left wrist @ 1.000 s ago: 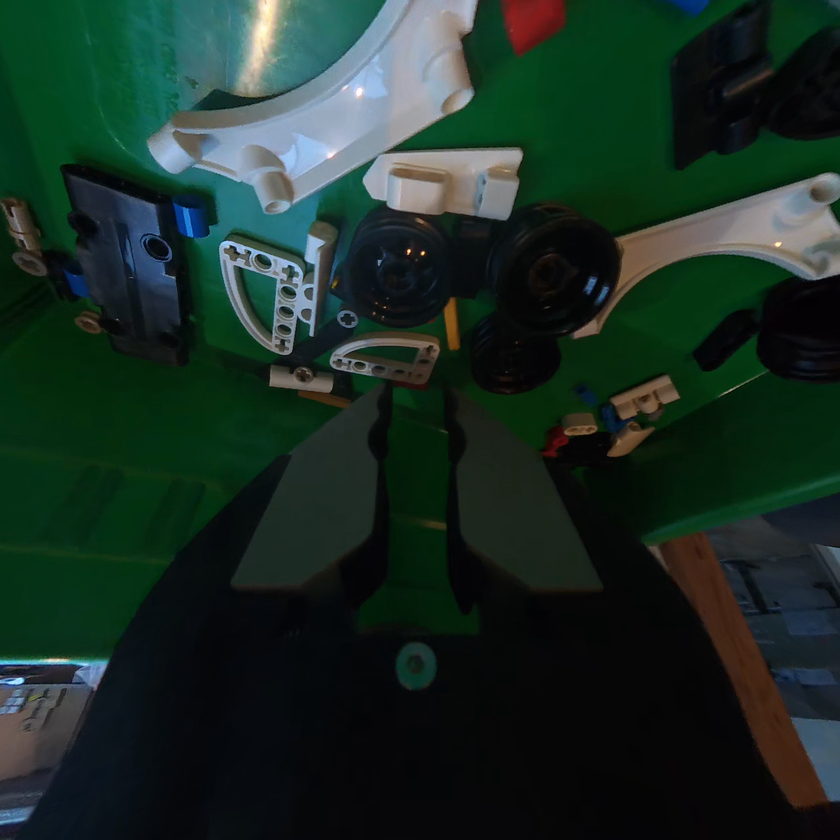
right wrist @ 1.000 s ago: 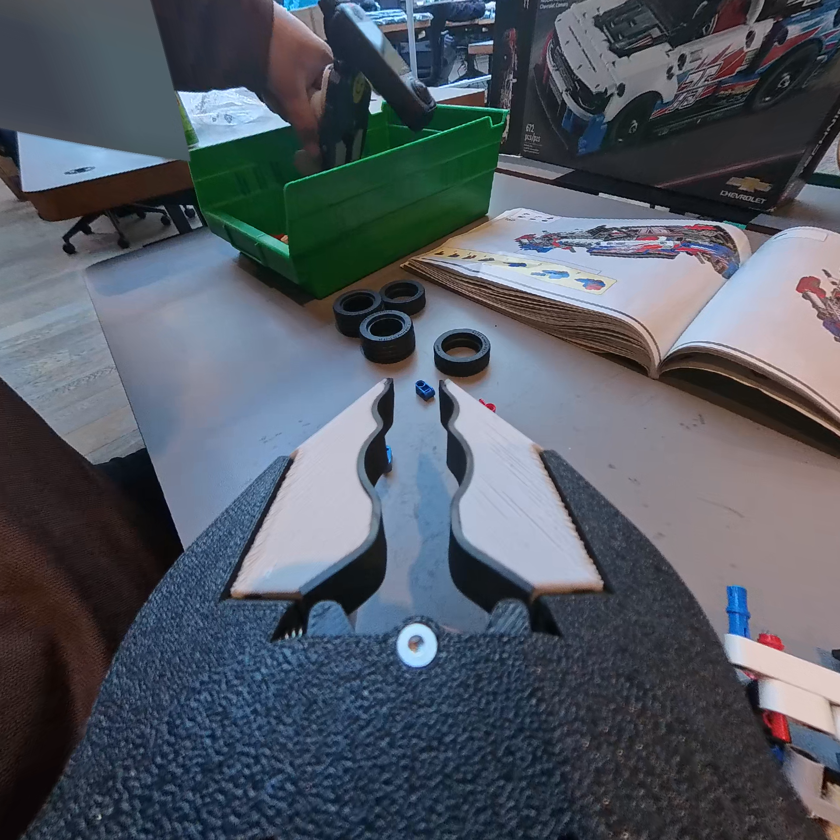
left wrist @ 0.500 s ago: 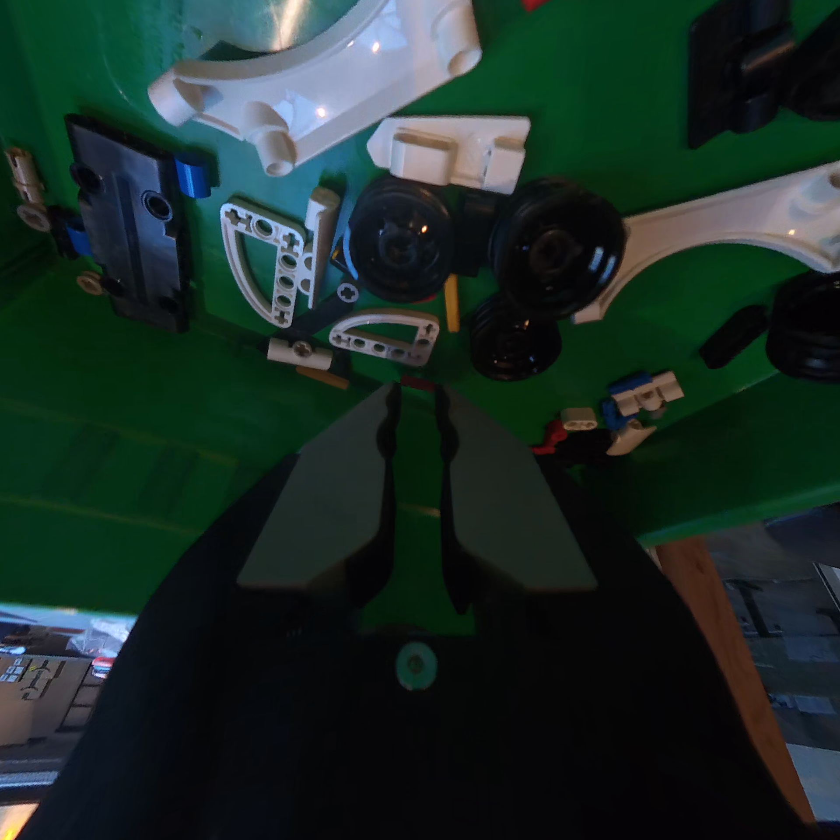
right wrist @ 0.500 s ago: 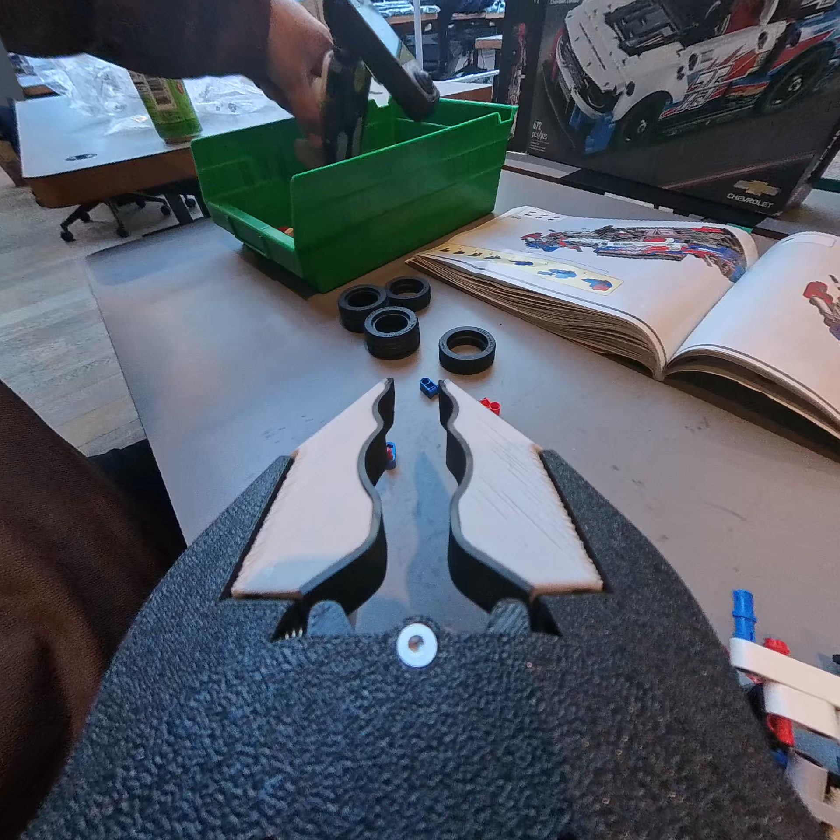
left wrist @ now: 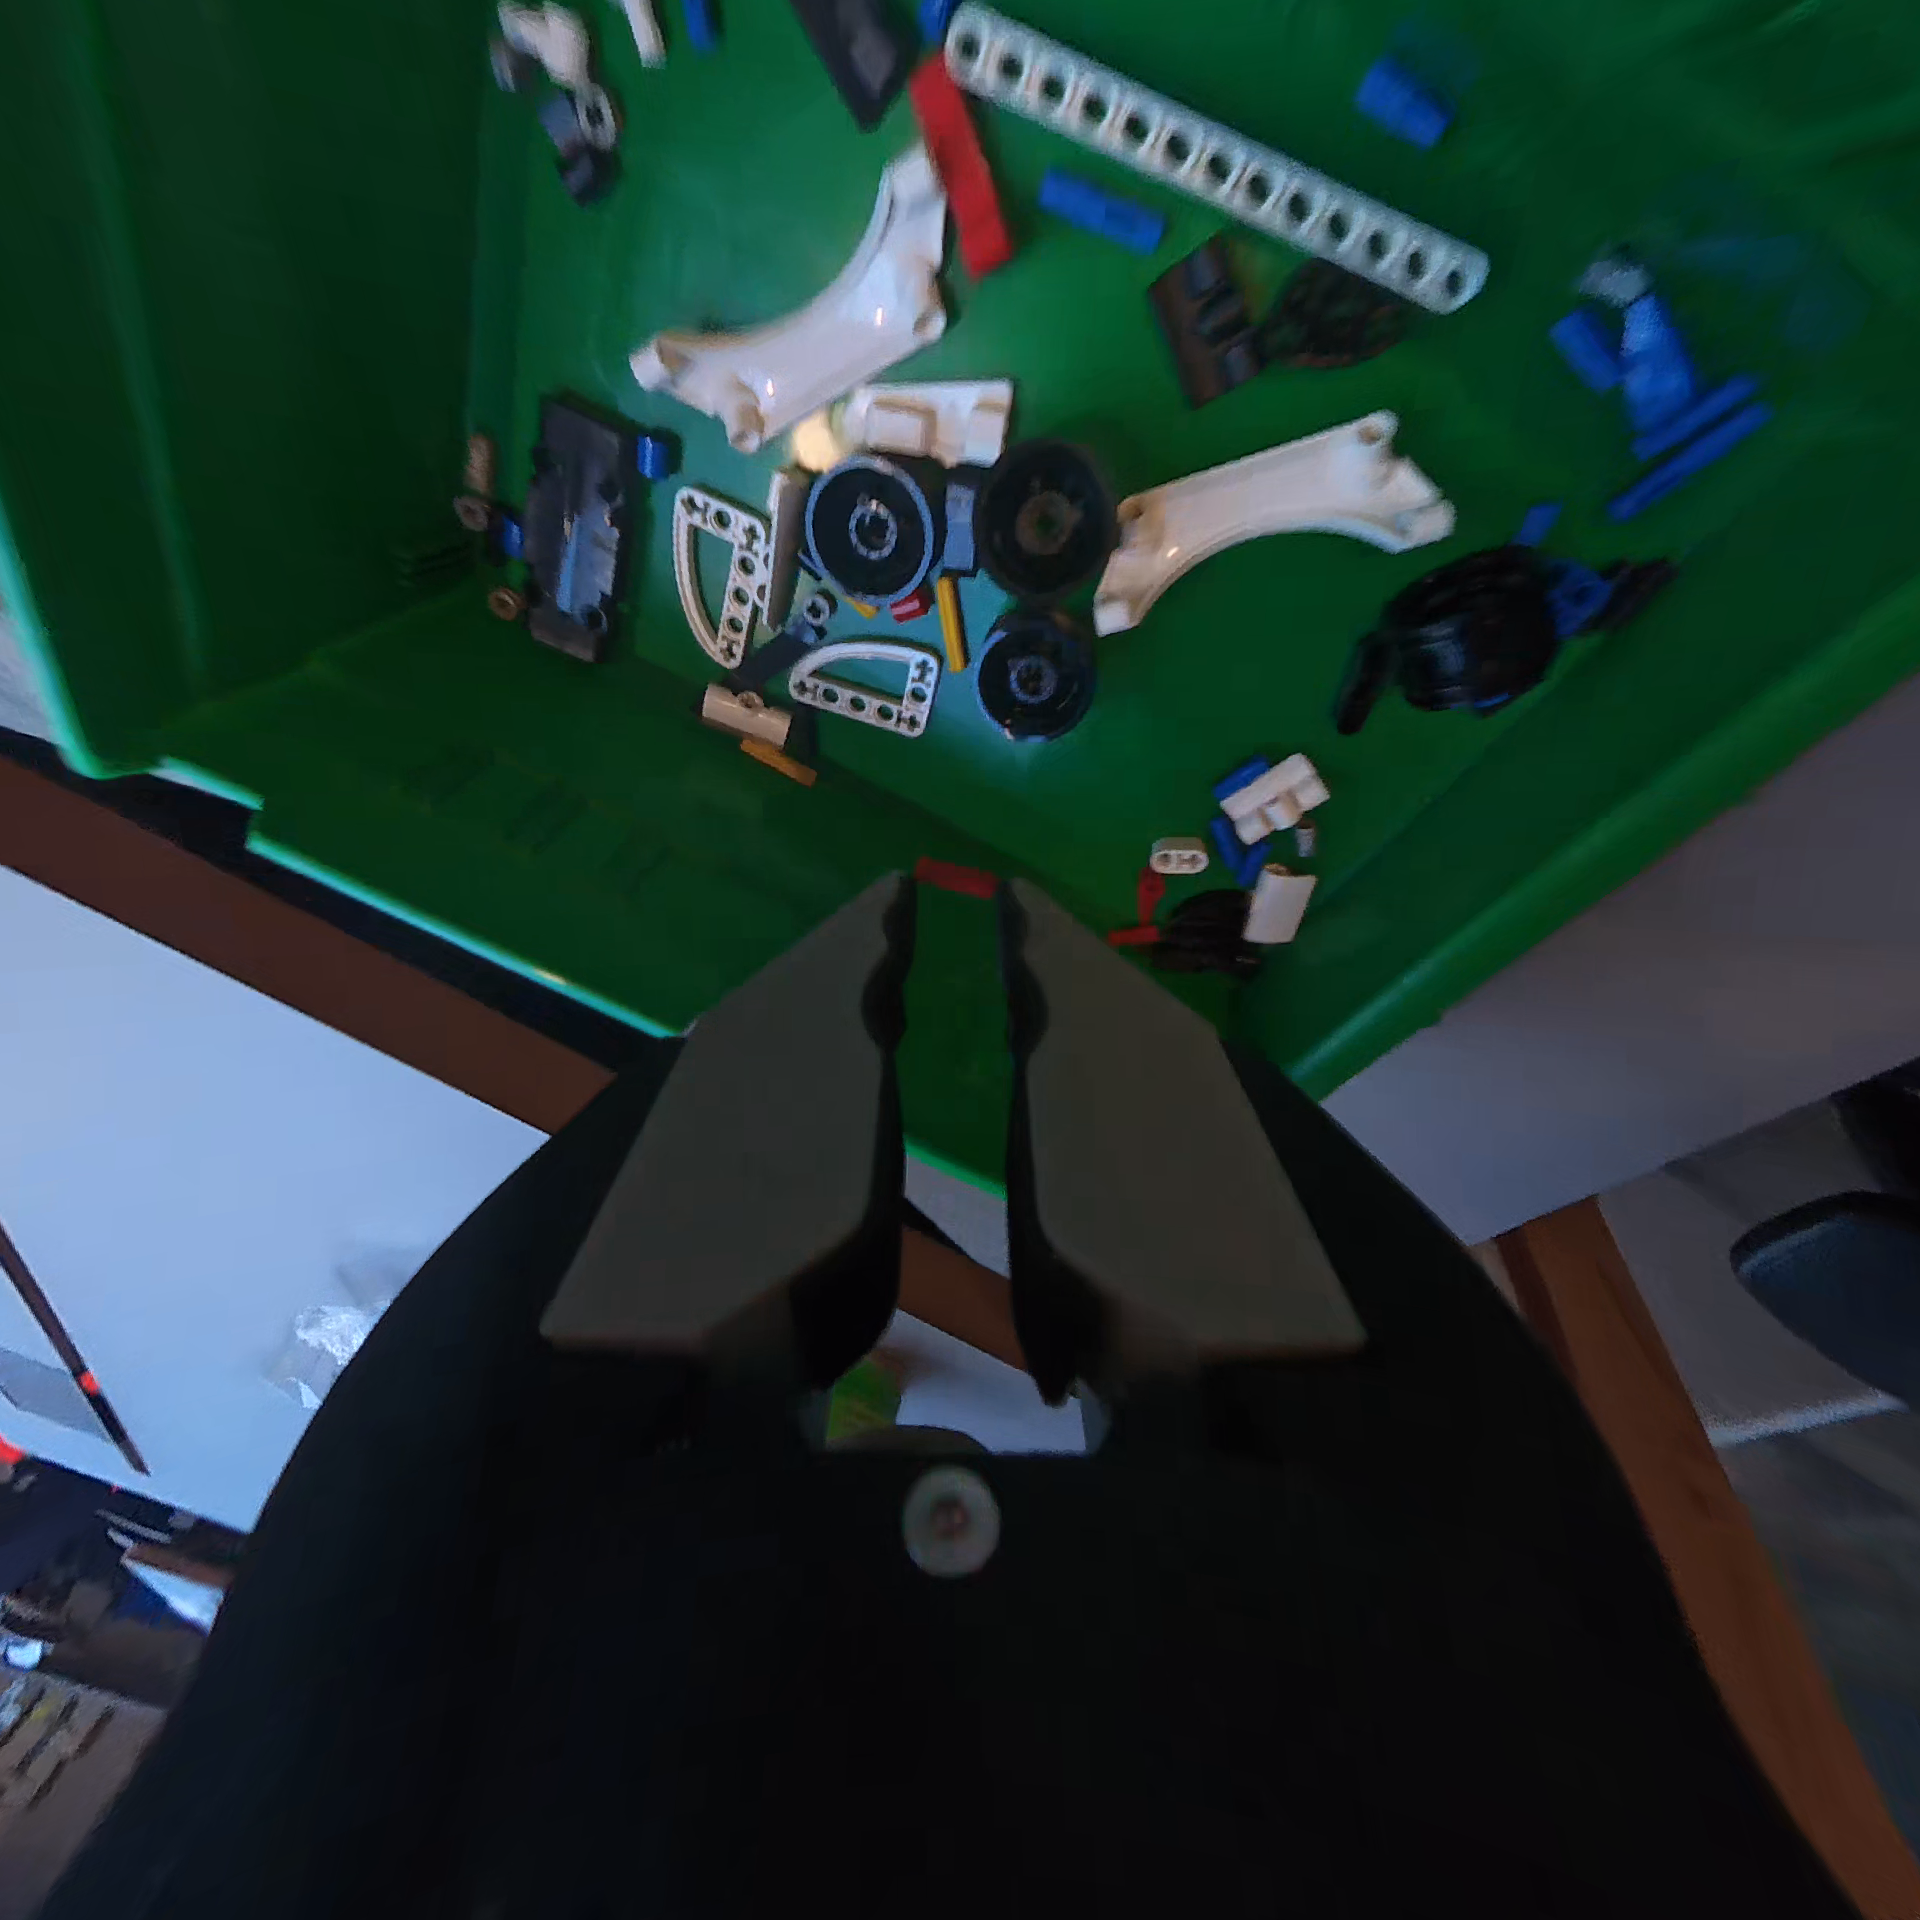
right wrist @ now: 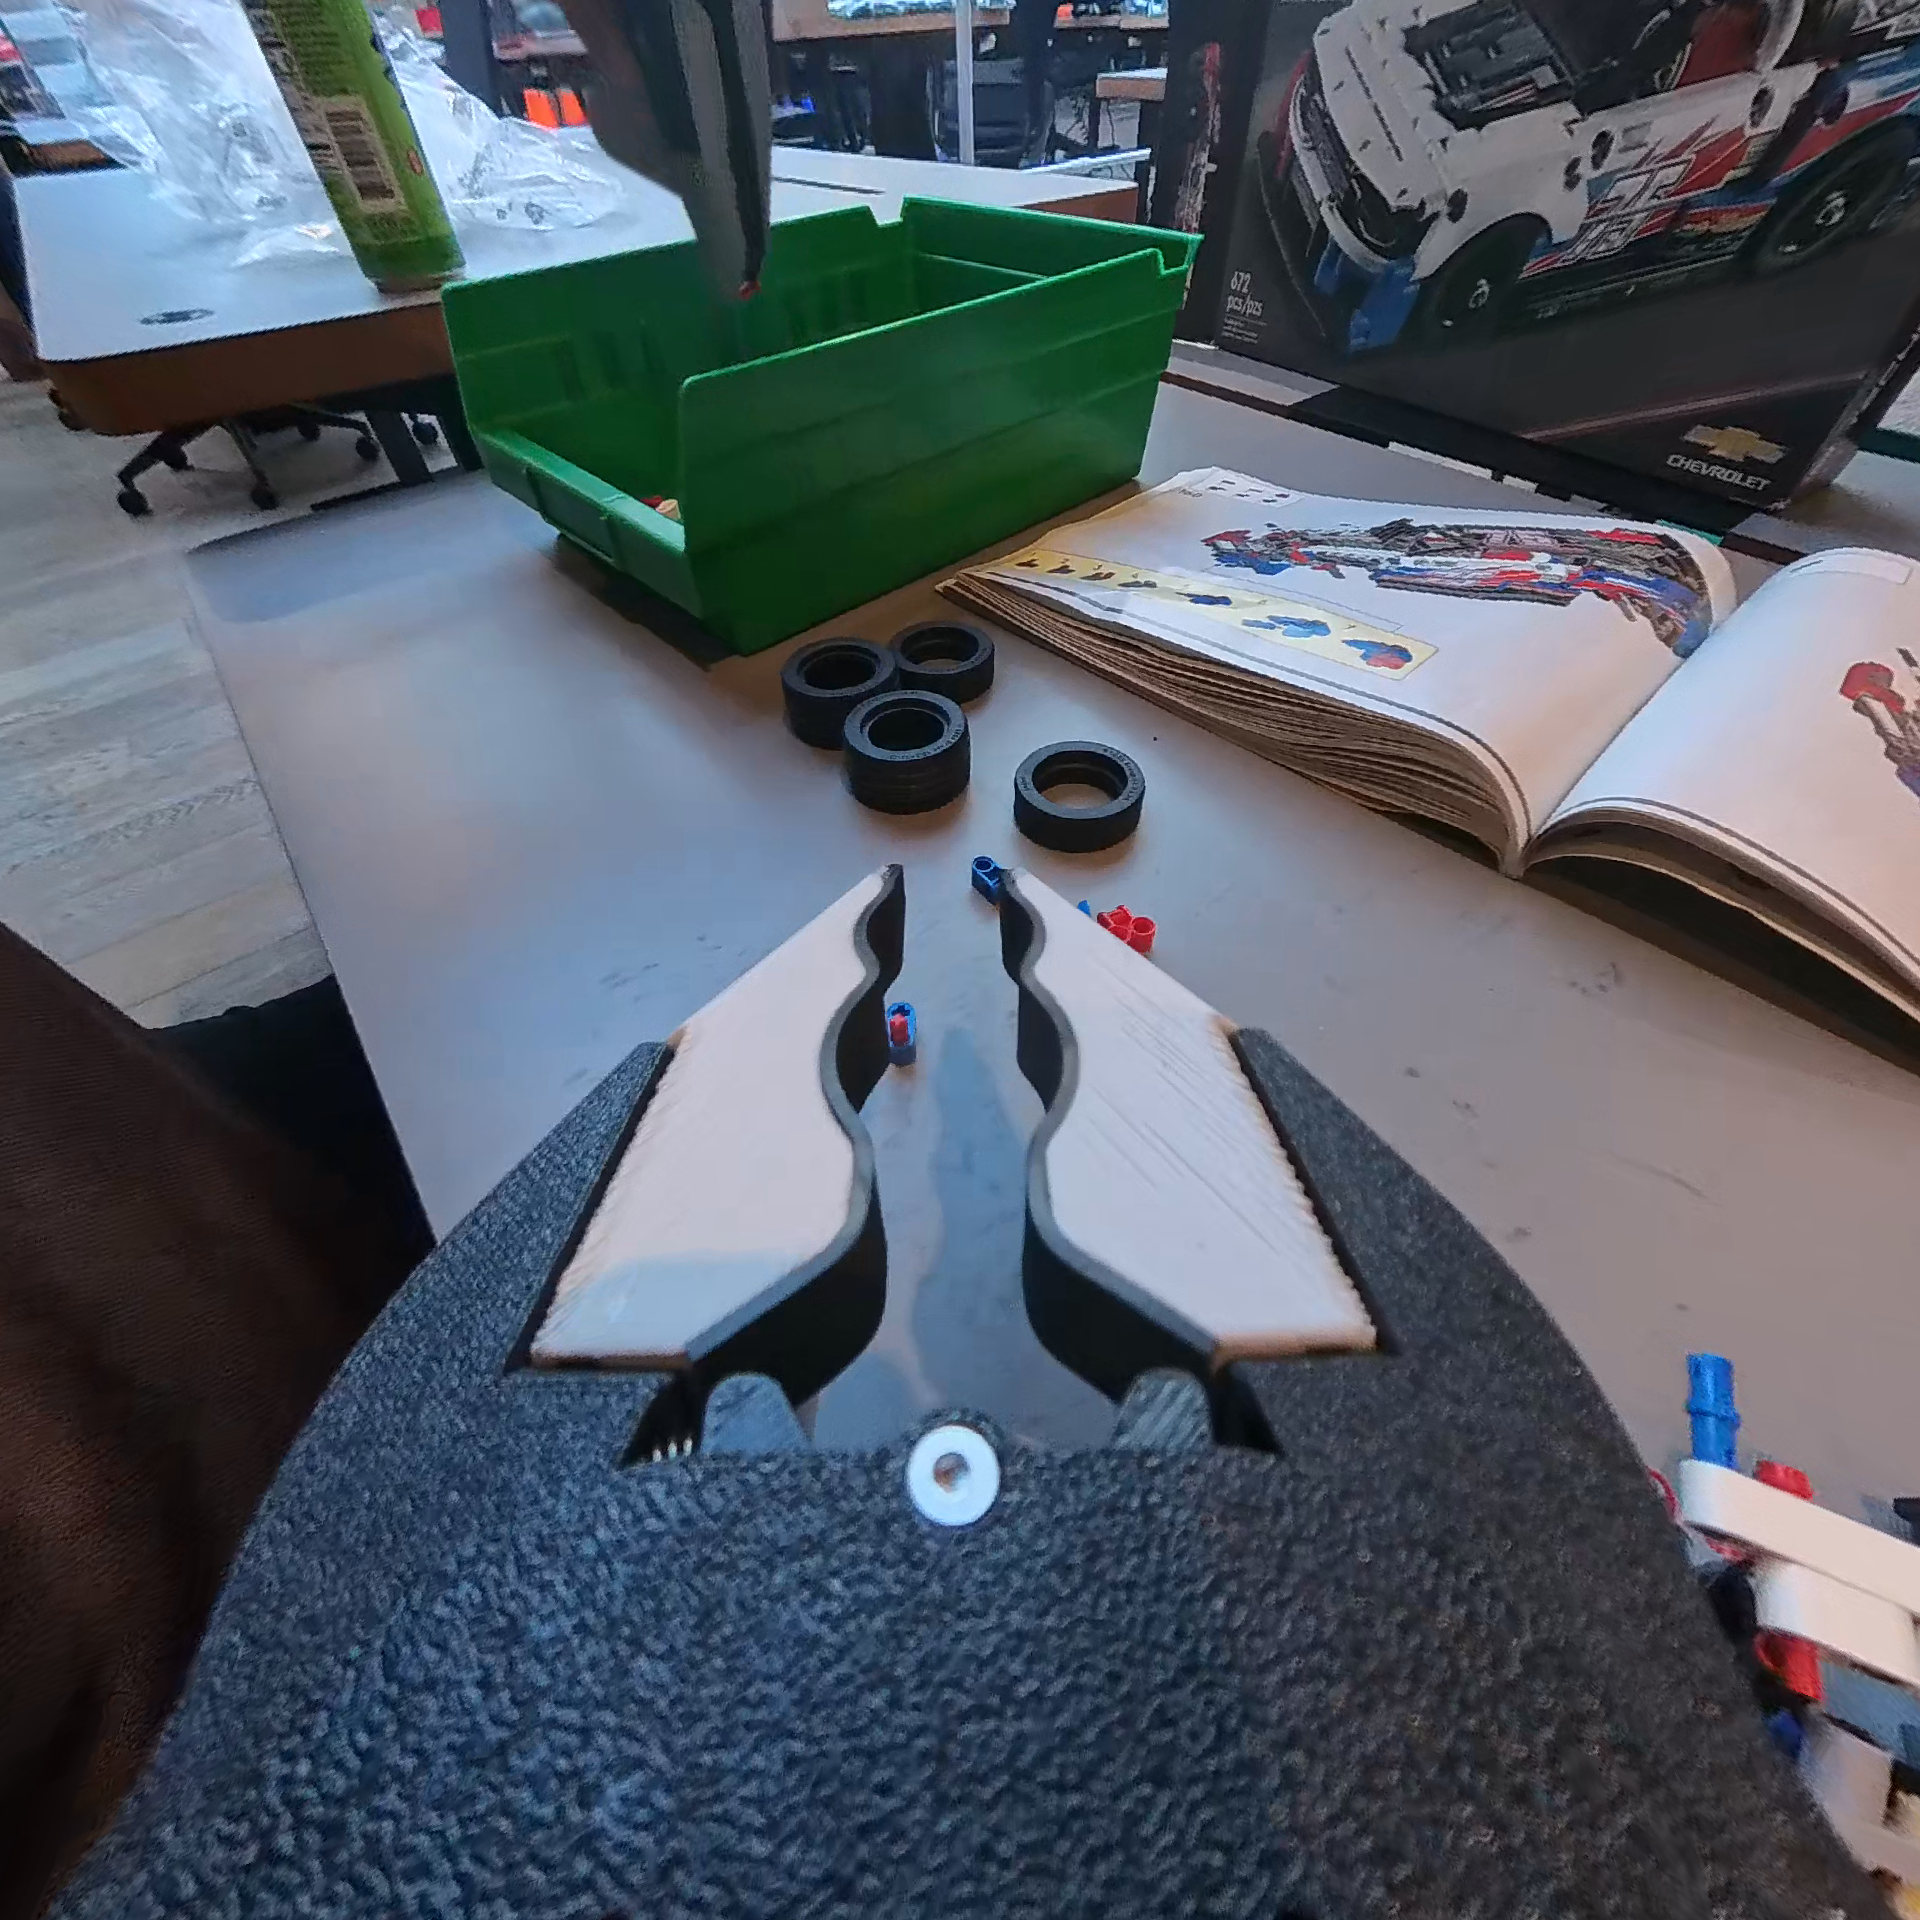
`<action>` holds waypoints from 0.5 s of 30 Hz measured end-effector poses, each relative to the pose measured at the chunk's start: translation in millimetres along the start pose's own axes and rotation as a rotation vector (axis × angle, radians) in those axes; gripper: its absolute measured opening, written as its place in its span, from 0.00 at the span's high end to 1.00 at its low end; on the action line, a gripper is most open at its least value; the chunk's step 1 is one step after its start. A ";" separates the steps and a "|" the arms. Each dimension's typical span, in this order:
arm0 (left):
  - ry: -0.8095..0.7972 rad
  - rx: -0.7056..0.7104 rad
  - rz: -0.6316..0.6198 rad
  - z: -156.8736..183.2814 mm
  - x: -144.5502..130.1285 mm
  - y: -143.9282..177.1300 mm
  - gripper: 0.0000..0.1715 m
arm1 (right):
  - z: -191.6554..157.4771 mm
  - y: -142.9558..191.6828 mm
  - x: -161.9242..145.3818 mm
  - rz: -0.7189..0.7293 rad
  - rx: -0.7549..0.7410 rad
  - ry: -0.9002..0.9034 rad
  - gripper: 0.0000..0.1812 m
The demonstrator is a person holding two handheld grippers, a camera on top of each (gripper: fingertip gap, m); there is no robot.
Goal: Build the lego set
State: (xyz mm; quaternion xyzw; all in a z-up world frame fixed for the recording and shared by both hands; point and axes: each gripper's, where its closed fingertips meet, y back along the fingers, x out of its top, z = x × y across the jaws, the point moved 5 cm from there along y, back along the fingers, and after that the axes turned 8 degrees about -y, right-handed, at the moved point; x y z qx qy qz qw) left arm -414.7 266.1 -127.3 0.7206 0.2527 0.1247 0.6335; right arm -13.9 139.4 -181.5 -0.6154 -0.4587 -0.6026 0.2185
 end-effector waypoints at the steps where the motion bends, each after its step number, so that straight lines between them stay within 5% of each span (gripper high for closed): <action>1: -0.006 0.015 0.037 4.1 4.1 10.4 0.94 | -0.4 0.5 0.2 0.002 0.000 0.001 0.90; 5: -0.076 0.054 0.238 36.1 33.5 56.7 0.93 | -0.1 2.8 2.1 0.016 -0.005 0.002 0.91; 9: -0.235 -0.017 0.520 107.6 84.1 89.0 0.93 | 1.3 5.3 4.7 0.031 -0.012 -0.002 0.91; 15: -0.388 -0.171 0.698 224.6 163.8 35.4 0.93 | 2.5 10.3 6.7 0.038 -0.050 0.019 0.91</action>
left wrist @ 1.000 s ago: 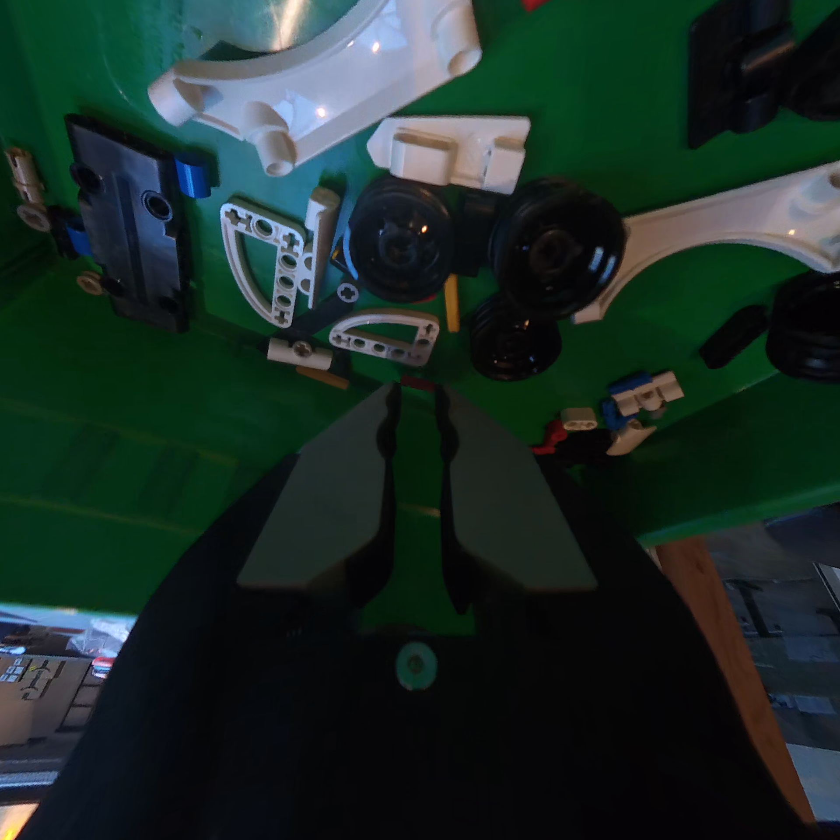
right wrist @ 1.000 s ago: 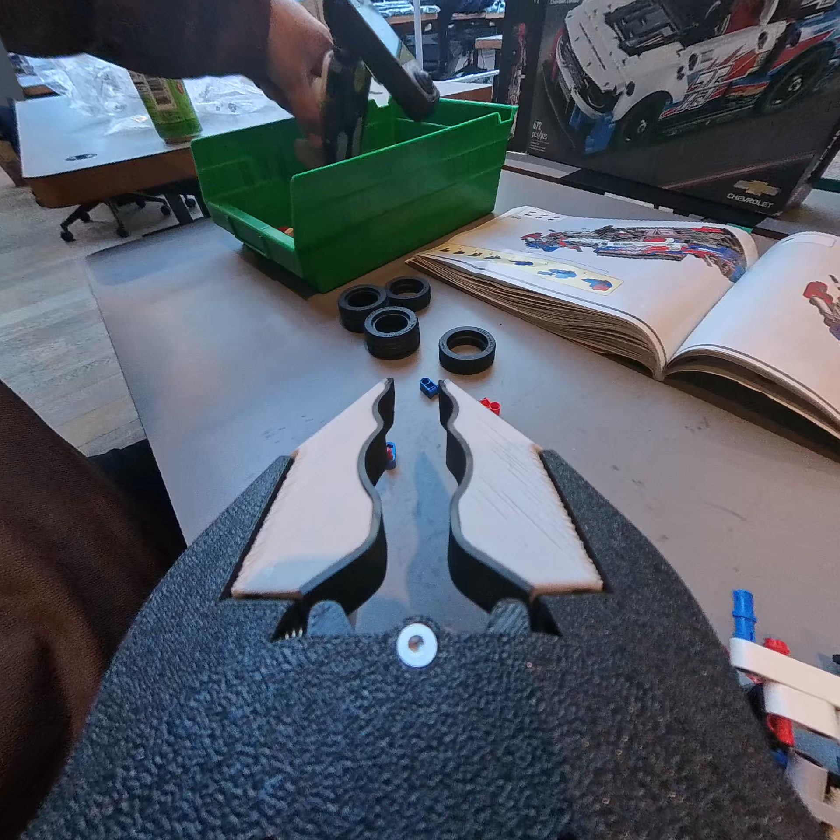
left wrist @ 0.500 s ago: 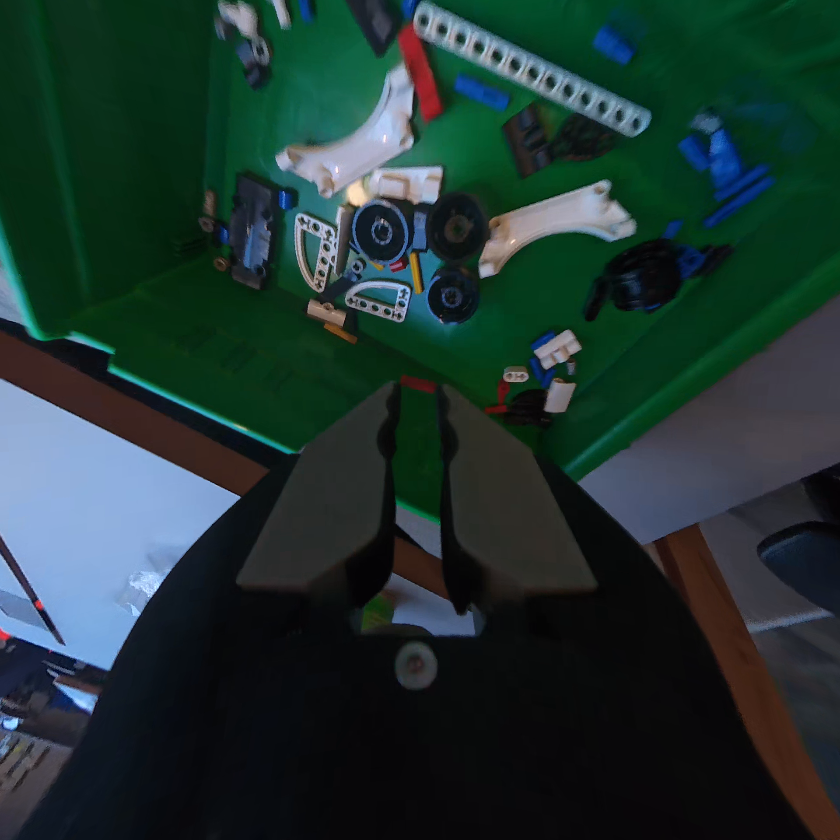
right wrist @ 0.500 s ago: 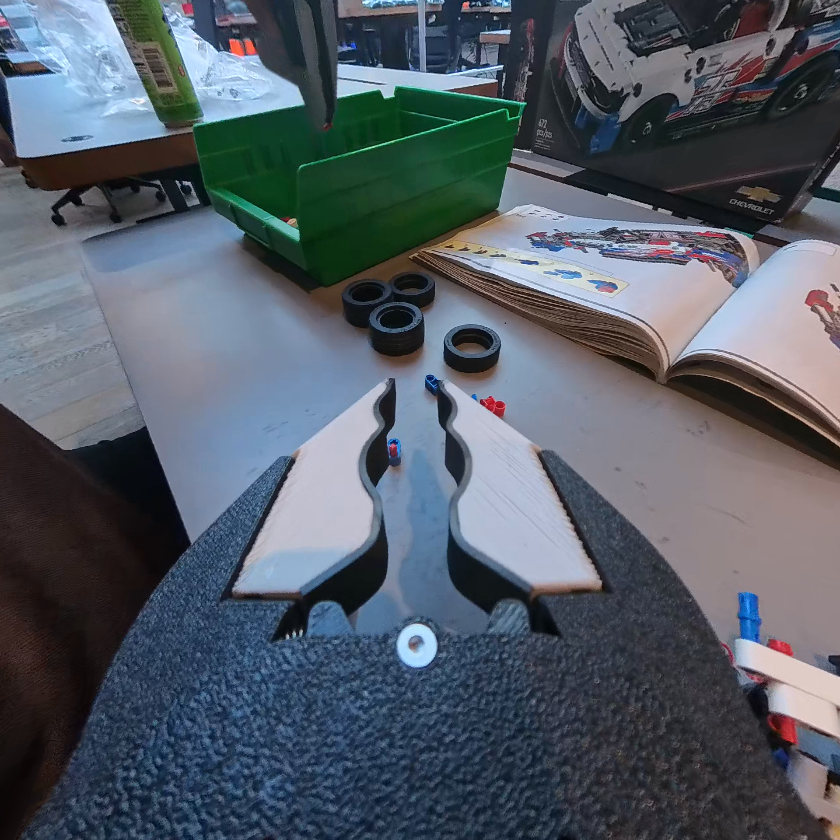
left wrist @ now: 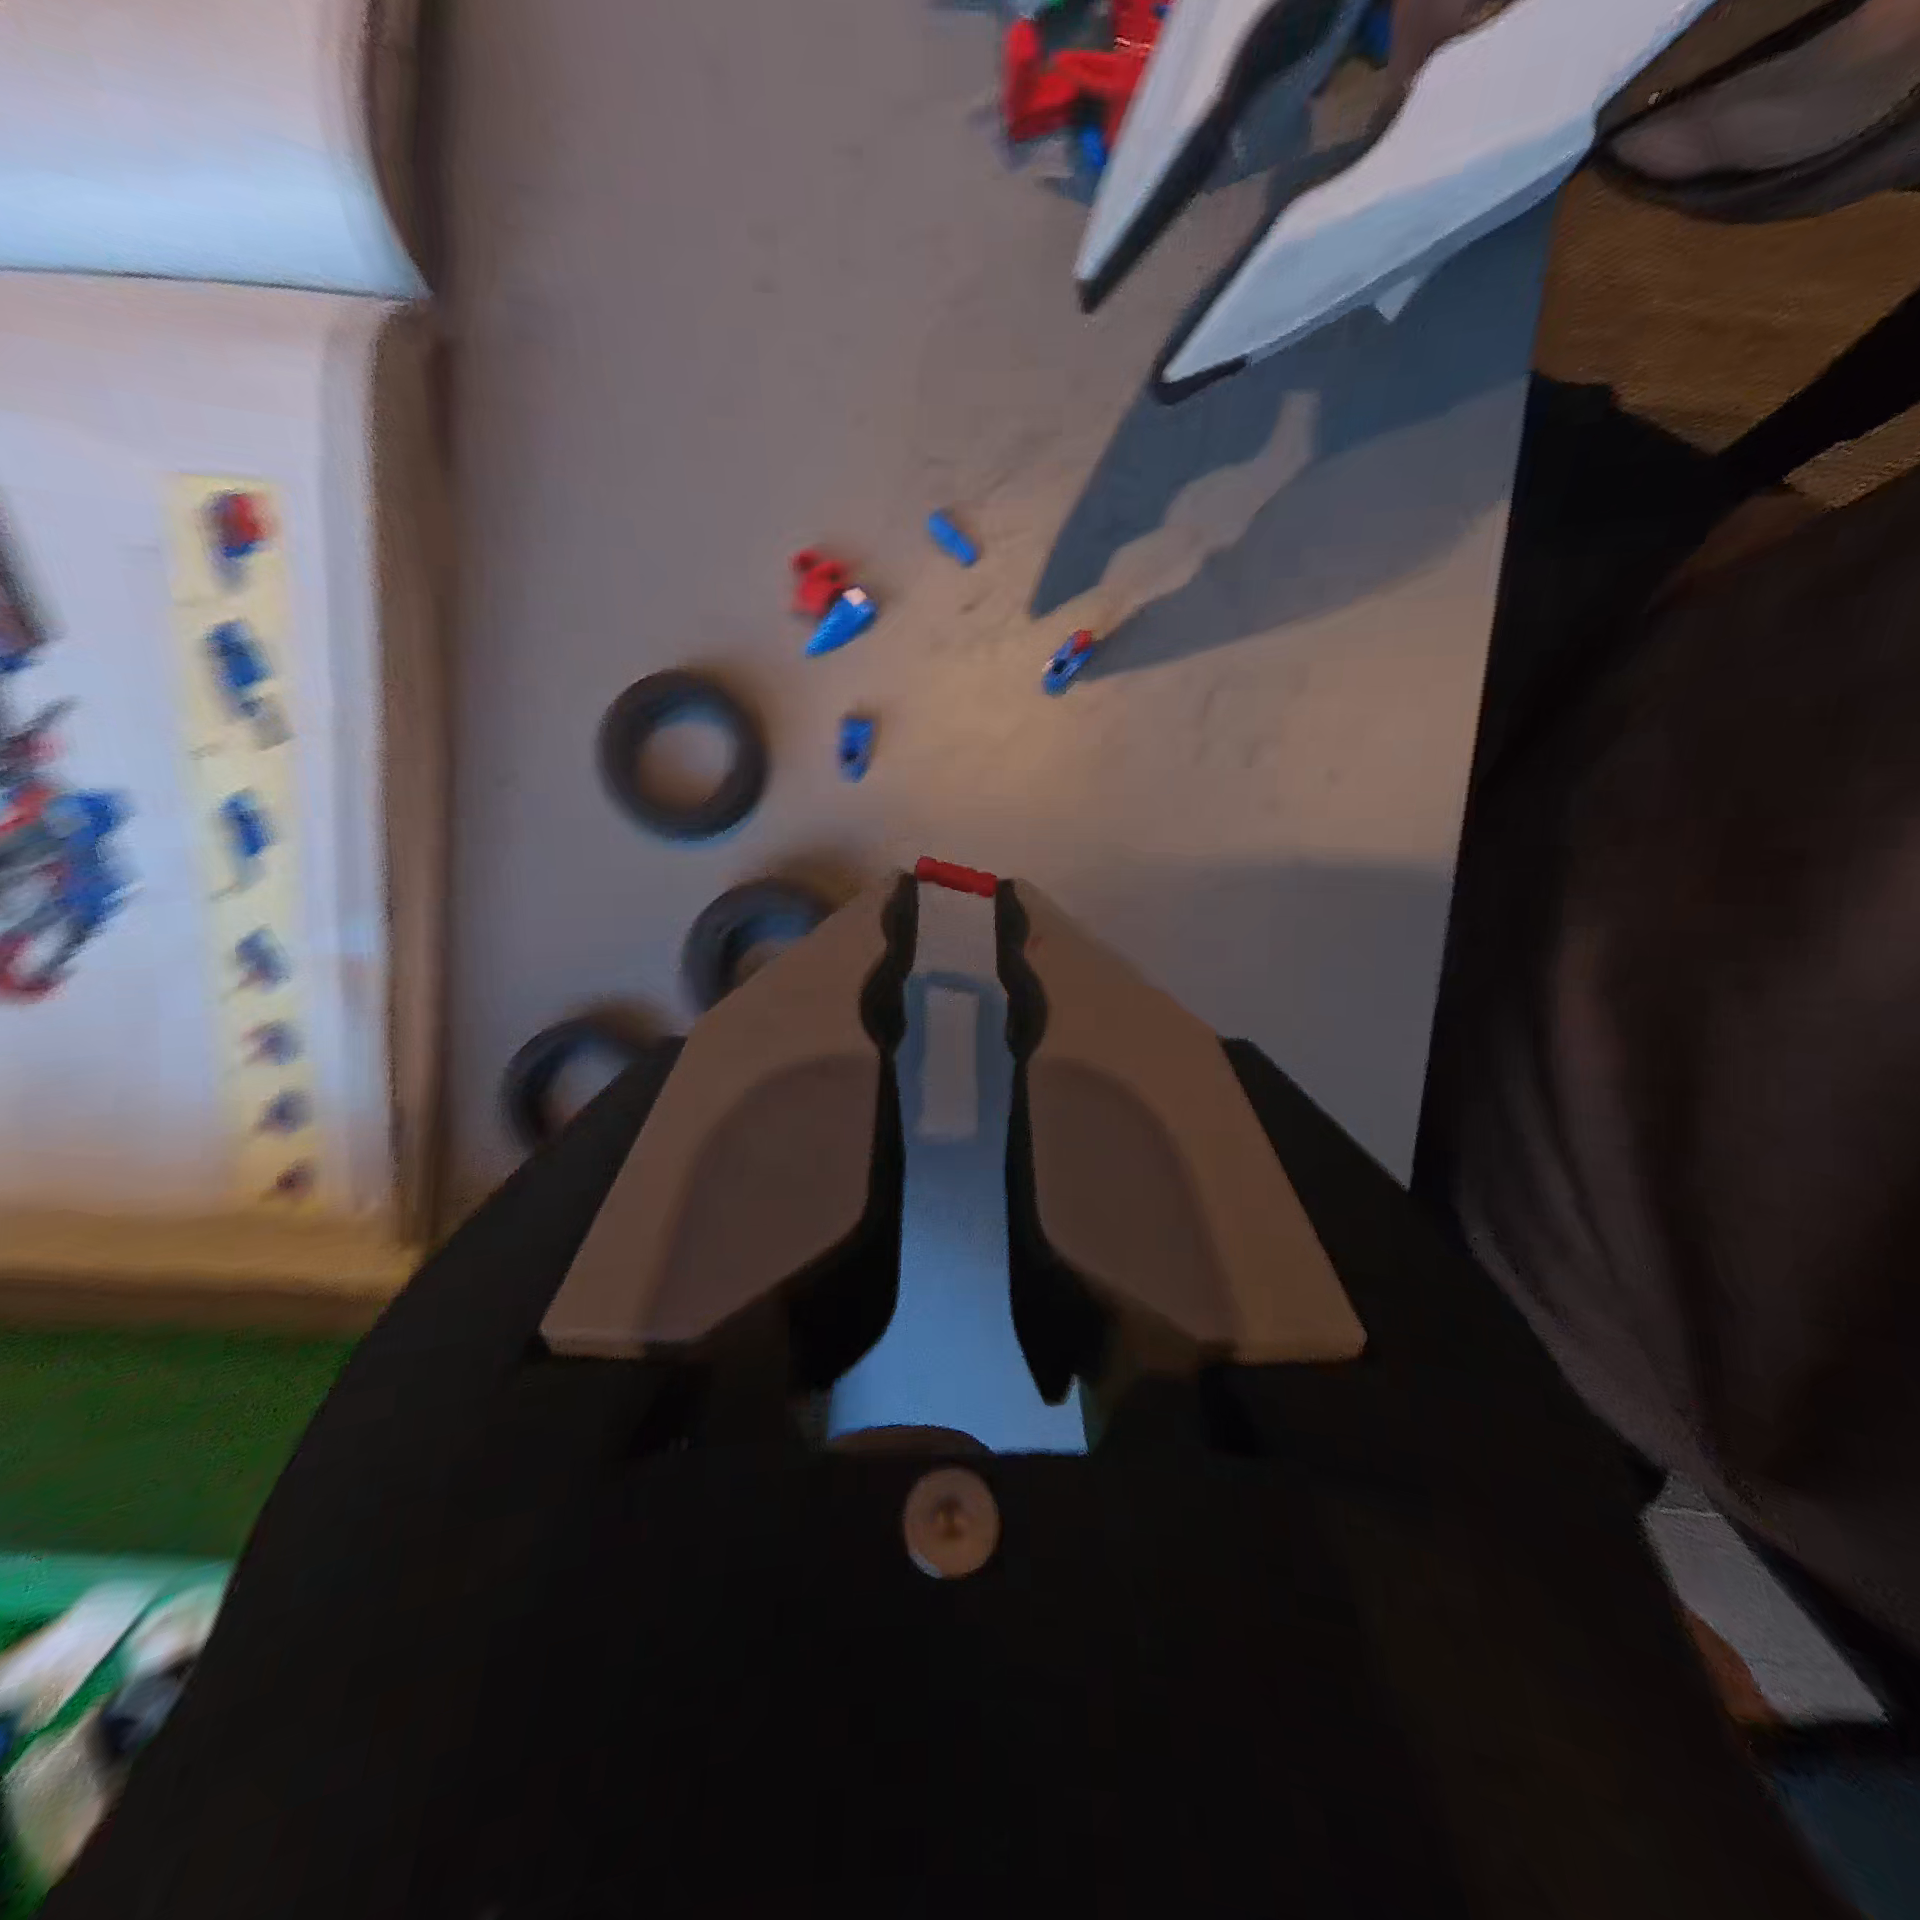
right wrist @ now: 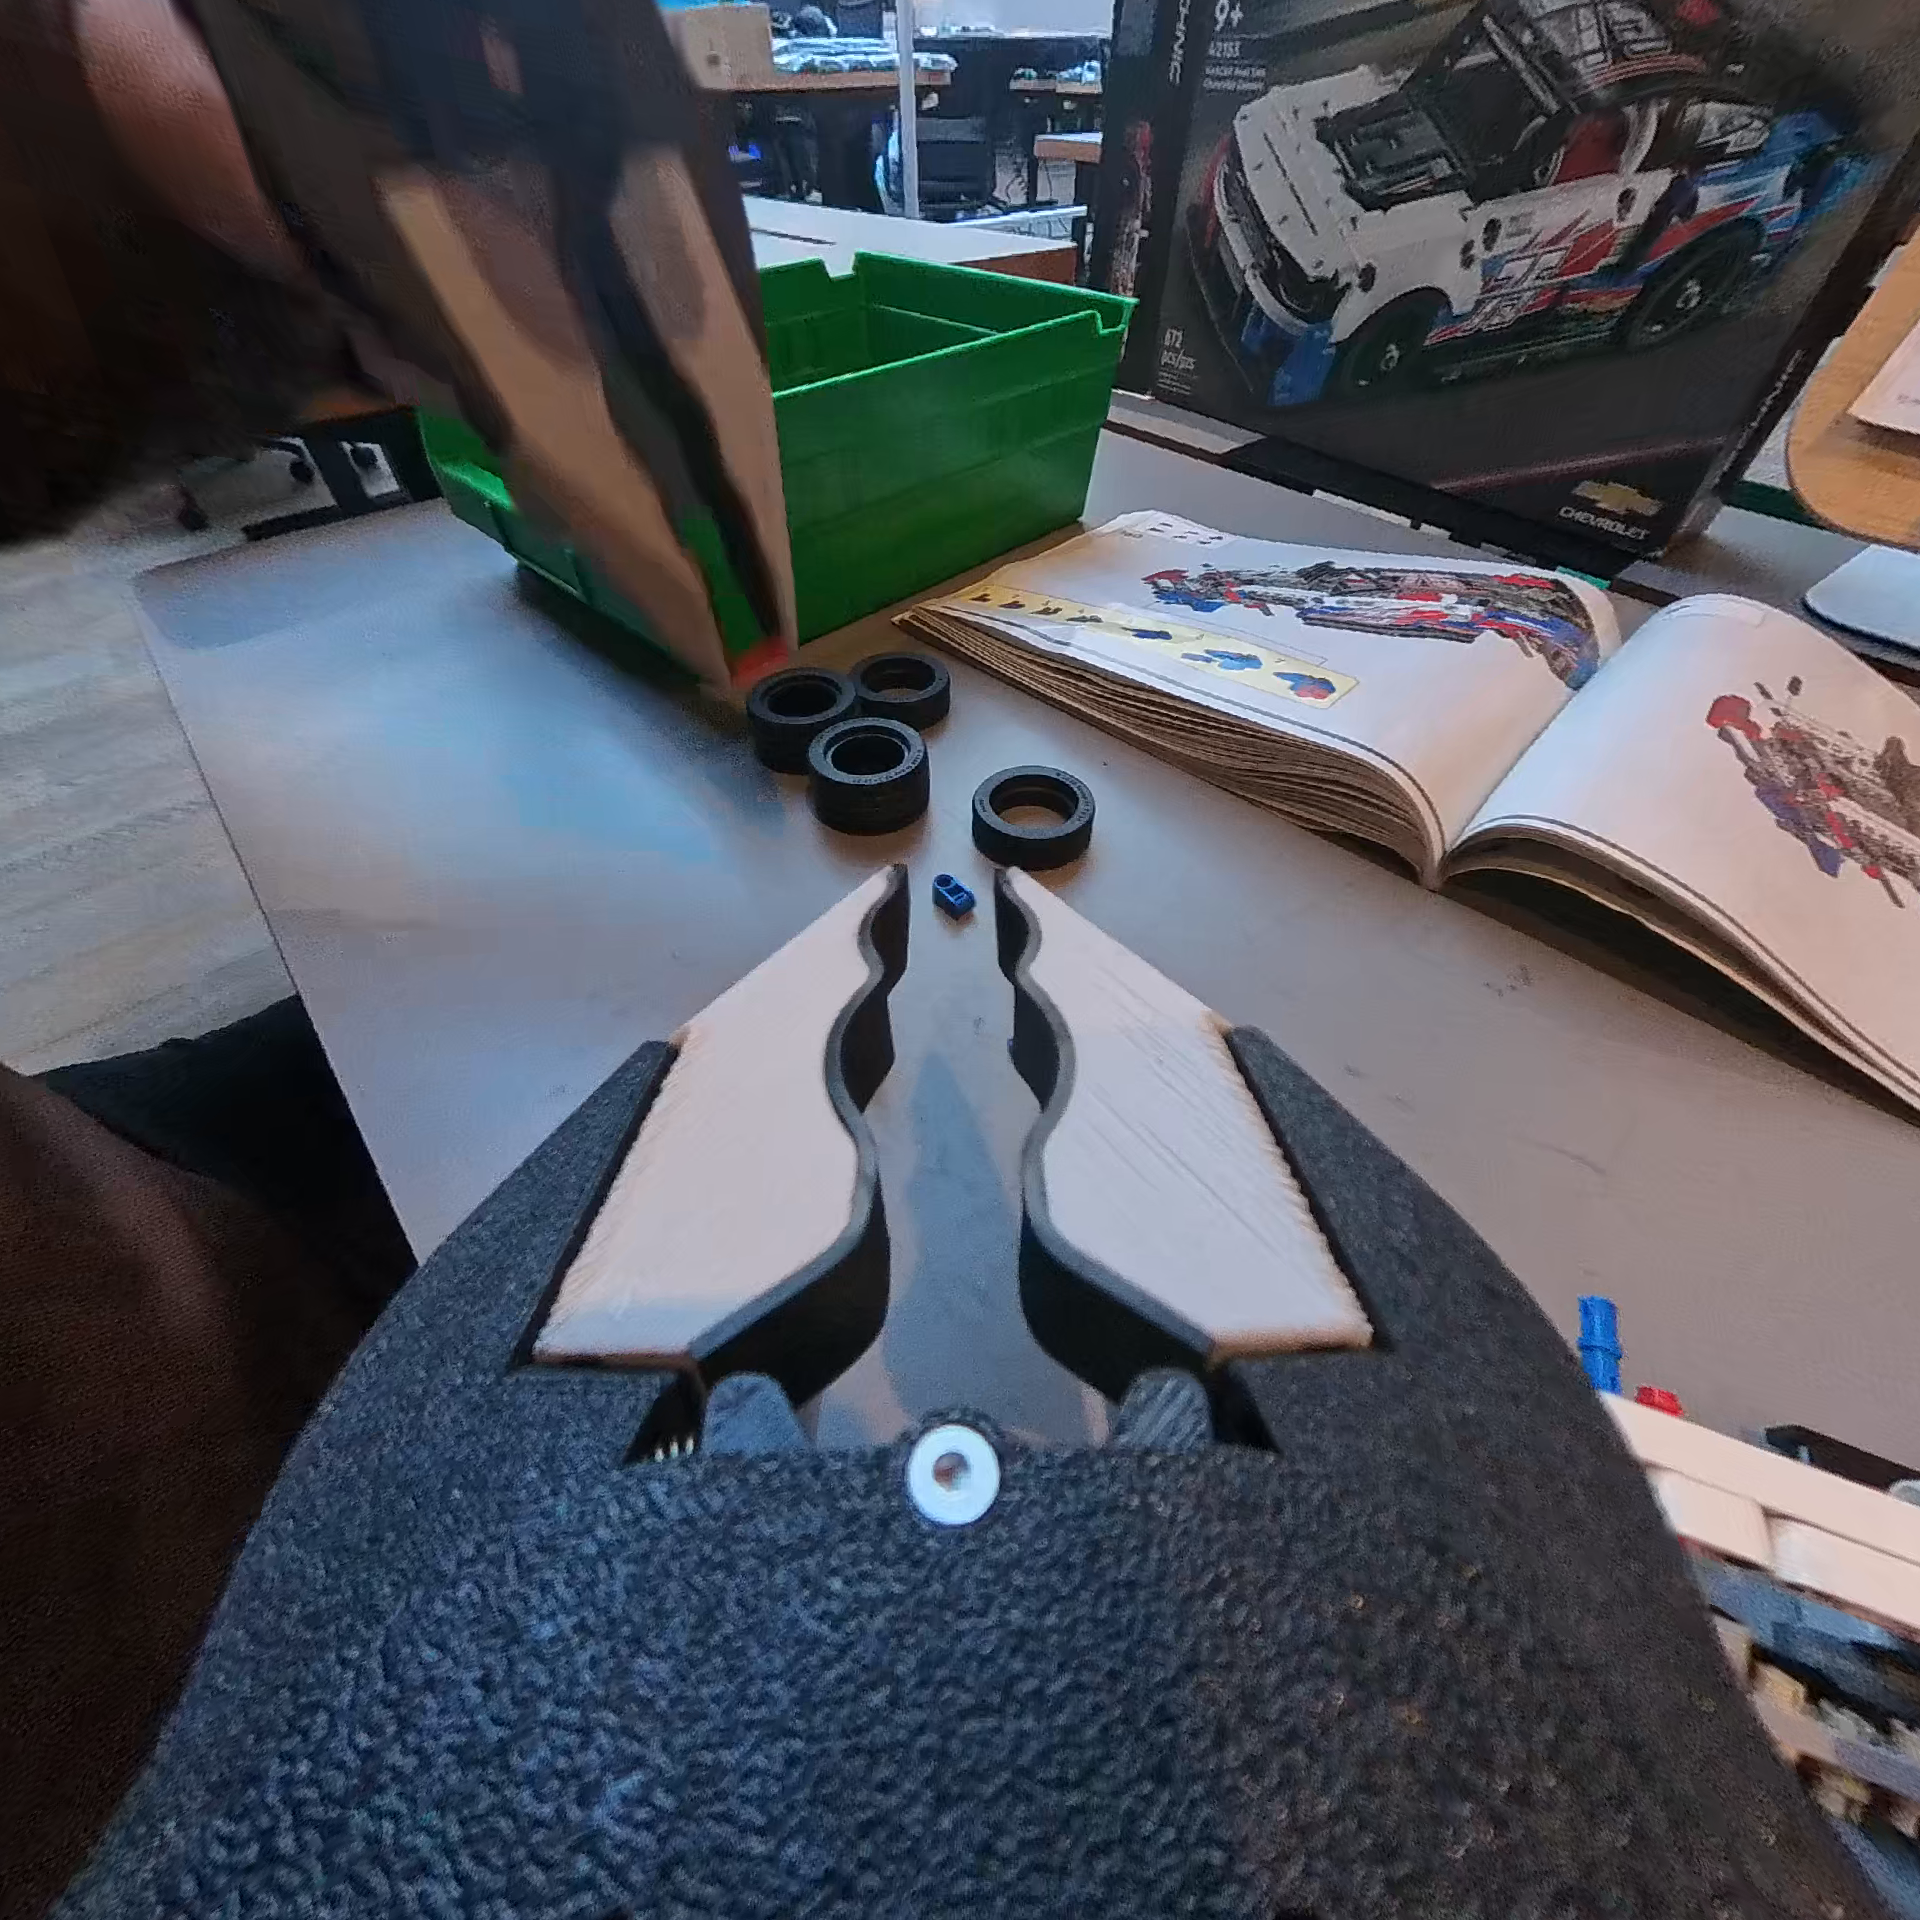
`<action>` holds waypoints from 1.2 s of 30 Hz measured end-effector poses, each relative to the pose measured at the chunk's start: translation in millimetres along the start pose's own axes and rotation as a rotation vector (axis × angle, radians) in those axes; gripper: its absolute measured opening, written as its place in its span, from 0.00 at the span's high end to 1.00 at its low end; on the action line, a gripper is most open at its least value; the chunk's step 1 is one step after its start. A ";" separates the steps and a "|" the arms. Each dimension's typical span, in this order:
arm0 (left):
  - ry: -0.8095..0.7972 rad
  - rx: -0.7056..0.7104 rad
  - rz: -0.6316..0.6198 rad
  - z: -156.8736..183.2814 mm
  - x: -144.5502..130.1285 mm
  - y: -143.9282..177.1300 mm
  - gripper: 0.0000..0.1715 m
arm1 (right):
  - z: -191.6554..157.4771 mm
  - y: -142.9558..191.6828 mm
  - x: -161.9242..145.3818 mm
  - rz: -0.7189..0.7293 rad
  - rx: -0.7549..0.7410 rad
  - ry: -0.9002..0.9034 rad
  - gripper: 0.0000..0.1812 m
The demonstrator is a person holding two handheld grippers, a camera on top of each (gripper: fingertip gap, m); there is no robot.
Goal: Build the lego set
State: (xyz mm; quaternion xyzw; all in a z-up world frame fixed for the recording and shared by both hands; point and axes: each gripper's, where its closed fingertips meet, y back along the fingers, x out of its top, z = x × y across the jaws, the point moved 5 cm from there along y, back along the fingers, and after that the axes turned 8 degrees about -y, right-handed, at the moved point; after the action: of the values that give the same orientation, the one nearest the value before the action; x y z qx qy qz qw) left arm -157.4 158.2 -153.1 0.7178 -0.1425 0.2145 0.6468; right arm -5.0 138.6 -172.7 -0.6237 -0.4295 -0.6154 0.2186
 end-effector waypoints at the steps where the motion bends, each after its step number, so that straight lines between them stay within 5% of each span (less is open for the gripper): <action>1: -0.002 -0.016 0.010 7.4 1.0 -20.1 0.93 | 0.4 0.7 -0.1 -0.001 -0.006 0.002 0.91; 6: -0.058 0.042 0.004 17.4 -11.5 -72.9 0.93 | -1.9 0.0 -4.1 -0.047 0.007 -0.009 0.91; 15: -0.388 0.438 0.361 34.1 5.7 -51.1 0.93 | -20.5 -25.1 -14.5 -0.219 0.175 -0.222 0.90; 25: -0.659 0.651 0.284 43.0 13.6 -47.6 0.93 | -20.9 -36.7 -5.8 -0.231 0.268 -0.398 0.93; 36: -0.649 0.691 0.298 39.7 16.1 -48.8 0.93 | -19.2 -43.5 -7.5 -0.275 0.234 -0.345 0.98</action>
State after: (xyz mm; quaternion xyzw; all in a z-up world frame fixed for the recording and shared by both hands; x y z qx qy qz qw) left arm -115.0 126.0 -190.3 0.8918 -0.3583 0.1048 0.2558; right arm -50.1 144.5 -188.2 -0.6258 -0.6095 -0.4698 0.1269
